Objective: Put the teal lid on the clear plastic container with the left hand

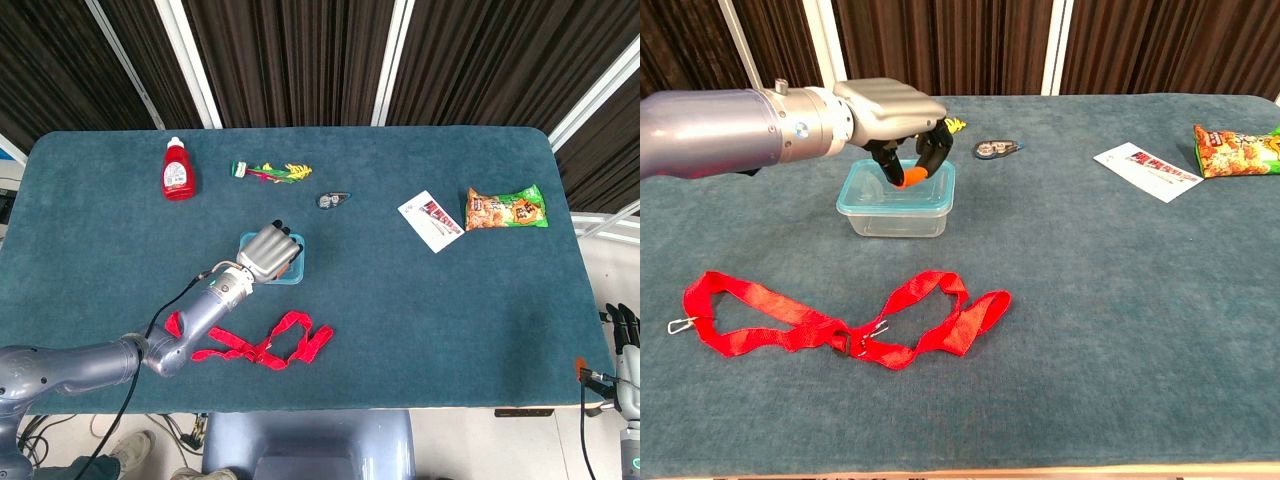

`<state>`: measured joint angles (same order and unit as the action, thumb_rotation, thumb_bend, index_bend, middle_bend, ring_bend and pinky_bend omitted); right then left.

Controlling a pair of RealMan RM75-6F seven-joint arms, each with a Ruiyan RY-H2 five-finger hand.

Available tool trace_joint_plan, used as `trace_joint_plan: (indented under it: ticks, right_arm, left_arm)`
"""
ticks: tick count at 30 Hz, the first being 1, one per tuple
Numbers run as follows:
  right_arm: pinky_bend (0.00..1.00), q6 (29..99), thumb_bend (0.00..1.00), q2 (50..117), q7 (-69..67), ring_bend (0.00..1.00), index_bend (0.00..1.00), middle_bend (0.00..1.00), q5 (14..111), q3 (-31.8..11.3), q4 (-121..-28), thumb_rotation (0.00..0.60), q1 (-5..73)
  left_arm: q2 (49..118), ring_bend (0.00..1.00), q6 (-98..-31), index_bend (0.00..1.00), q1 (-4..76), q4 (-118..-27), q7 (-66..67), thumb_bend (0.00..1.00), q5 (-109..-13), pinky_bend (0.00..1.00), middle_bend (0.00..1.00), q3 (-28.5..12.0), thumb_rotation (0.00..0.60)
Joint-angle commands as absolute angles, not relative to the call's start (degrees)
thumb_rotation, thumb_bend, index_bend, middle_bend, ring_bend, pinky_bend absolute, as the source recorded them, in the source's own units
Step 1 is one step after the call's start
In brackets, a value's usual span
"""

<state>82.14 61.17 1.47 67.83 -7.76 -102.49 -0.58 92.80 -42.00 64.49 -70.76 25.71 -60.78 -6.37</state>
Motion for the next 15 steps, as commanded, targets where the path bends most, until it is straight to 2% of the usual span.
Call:
trace_joint_plan:
  ticks: [1, 15]
  right_arm:
    - [0.0, 82.12, 0.39, 61.15, 1.43, 0.02, 0.06, 0.04, 67.72, -7.79, -102.5, 0.6, -0.6]
    - [0.0, 81.9, 0.39, 61.06, 1.37, 0.02, 0.06, 0.04, 67.64, -7.78, -102.52, 0.6, -0.54]
  left_arm:
    - [93.49, 0.32, -41.51, 0.64, 64.82, -69.52, 25.48, 0.49, -62.4, 0.27, 0.5, -6.01, 0.6]
    - [94.48, 0.32, -41.09, 0.68, 64.68, -67.72, 23.71, 0.49, -65.67, 0.26, 0.52, -6.14, 0.6]
